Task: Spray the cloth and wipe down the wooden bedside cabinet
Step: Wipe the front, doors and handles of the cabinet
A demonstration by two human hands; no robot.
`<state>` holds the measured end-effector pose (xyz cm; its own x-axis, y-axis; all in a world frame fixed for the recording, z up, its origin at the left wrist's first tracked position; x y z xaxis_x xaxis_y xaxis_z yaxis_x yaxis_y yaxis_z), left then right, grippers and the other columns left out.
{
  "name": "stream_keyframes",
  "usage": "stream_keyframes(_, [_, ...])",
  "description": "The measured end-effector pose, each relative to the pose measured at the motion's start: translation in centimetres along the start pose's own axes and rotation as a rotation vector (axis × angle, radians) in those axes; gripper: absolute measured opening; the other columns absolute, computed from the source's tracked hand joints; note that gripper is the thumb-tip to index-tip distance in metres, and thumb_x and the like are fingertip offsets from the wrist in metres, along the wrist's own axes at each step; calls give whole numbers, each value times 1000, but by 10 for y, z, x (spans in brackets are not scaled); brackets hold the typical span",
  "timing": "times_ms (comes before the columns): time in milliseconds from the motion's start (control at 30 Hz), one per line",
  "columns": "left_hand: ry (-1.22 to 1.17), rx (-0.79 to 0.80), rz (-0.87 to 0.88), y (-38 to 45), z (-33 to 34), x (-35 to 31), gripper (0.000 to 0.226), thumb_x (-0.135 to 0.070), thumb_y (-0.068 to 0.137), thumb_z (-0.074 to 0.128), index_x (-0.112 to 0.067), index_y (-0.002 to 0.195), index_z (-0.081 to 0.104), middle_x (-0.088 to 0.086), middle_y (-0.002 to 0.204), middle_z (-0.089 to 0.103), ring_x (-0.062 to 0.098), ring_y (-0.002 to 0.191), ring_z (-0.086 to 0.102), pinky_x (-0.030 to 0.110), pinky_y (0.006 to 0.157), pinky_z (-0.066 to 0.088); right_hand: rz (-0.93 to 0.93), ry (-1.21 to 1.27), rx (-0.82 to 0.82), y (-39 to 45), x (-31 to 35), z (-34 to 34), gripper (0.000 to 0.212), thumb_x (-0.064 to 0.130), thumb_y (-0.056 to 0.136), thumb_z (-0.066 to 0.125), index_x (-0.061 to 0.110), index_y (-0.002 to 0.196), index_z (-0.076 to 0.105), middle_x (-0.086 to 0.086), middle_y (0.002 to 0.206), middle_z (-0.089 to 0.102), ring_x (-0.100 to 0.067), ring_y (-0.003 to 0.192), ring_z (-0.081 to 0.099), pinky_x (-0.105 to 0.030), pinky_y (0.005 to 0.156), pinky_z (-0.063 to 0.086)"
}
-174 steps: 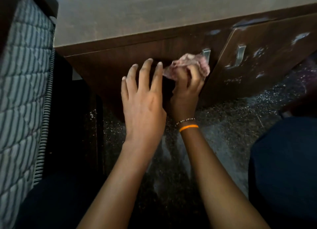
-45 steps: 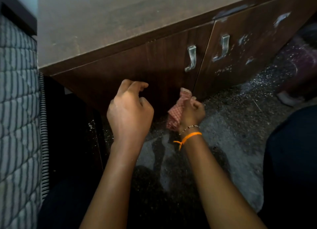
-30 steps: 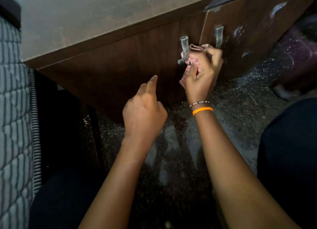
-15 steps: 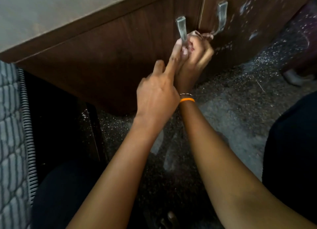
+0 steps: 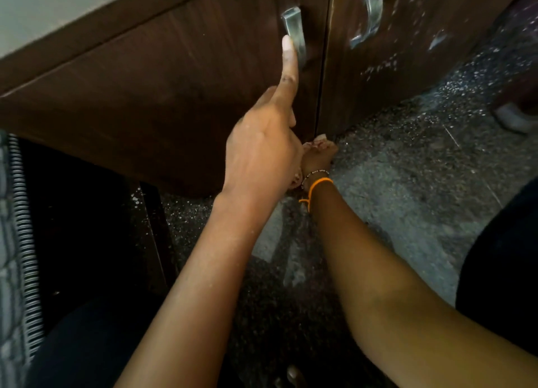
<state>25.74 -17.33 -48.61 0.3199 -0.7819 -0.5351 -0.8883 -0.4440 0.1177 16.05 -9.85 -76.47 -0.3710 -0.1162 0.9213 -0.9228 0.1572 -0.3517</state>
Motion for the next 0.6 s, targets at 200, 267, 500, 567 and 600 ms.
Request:
stream_keyframes(200, [-100, -33, -9, 5, -15, 4, 82, -6, 66, 26, -30, 145, 27, -3, 80, 57, 19, 73, 55, 46, 68, 51, -721, 147, -85, -81, 168, -71, 15, -3, 86, 53, -2, 101, 53, -14, 98, 50, -9, 95, 49, -16, 88, 40])
stream_keyframes(267, [-103, -10, -8, 7, -15, 2, 81, -8, 66, 26, -32, 143, 31, -3, 80, 60, 22, 76, 58, 45, 72, 51, -922, 143, -142, -106, 227, -86, 16, -4, 84, 59, -4, 100, 60, -17, 97, 52, -12, 96, 52, -18, 89, 42])
stream_keyframes(500, [-147, 25, -27, 16, -9, 2, 74, -27, 70, 17, -29, 141, 38, 5, 83, 68, 29, 82, 63, 45, 75, 52, -1125, -61, -73, -114, 244, -58, 16, -2, 86, 60, 4, 98, 69, -17, 103, 61, -32, 103, 59, -39, 92, 47])
stream_keyframes(567, [-134, 37, -22, 14, -6, -1, 77, -29, 68, 15, -27, 143, 35, 6, 85, 69, 30, 82, 64, 45, 75, 52, -1130, -111, -107, -114, 231, -57, 17, 0, 86, 62, 6, 99, 69, -17, 103, 63, -30, 101, 60, -30, 91, 44])
stream_keyframes(600, [-132, 35, -34, 16, -6, -2, 78, -31, 68, 12, -26, 143, 33, 9, 86, 69, 33, 84, 64, 46, 75, 52, -1135, -115, -128, -114, 232, -55, 17, 1, 85, 63, 9, 99, 69, -17, 103, 63, -31, 100, 60, -29, 89, 44])
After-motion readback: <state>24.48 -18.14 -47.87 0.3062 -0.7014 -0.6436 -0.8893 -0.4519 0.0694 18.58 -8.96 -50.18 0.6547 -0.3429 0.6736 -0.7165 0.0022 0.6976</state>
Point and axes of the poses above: each hand's wrist, its own y-axis towards the middle knuckle, its own z-axis out of the palm, x = y × z, the point moved 10 cm from there along y, towards the middle knuckle
